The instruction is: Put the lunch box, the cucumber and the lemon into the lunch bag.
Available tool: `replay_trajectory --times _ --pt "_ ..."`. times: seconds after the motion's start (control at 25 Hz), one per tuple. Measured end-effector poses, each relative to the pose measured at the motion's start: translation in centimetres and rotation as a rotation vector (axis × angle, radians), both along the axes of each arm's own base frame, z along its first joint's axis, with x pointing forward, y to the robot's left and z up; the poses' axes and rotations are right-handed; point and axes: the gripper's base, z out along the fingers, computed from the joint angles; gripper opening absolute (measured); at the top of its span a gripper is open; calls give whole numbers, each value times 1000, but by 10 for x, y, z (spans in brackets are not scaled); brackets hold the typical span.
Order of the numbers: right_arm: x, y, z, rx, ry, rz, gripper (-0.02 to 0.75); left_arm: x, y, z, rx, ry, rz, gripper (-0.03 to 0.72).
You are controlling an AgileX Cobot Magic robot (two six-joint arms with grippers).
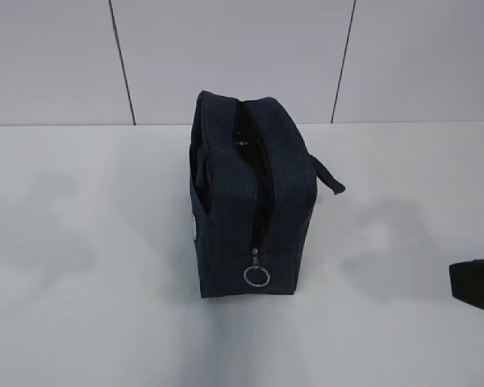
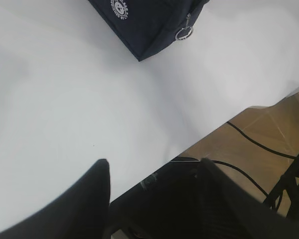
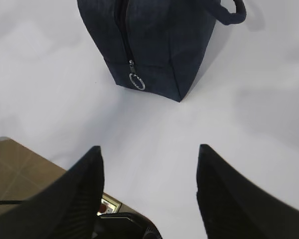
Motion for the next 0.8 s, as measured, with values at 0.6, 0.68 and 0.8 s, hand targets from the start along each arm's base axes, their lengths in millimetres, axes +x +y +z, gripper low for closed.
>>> replay_trajectory --times 0.6,0.68,0.8 --pt "12 32 -26 -58 142 160 452 1 0 0 -3 -6 2 405" --pt "16 44 -32 -48 157 178 452 1 0 0 -3 -6 2 404" --pt "21 63 -41 -32 182 188 452 1 0 0 -4 -7 3 404"
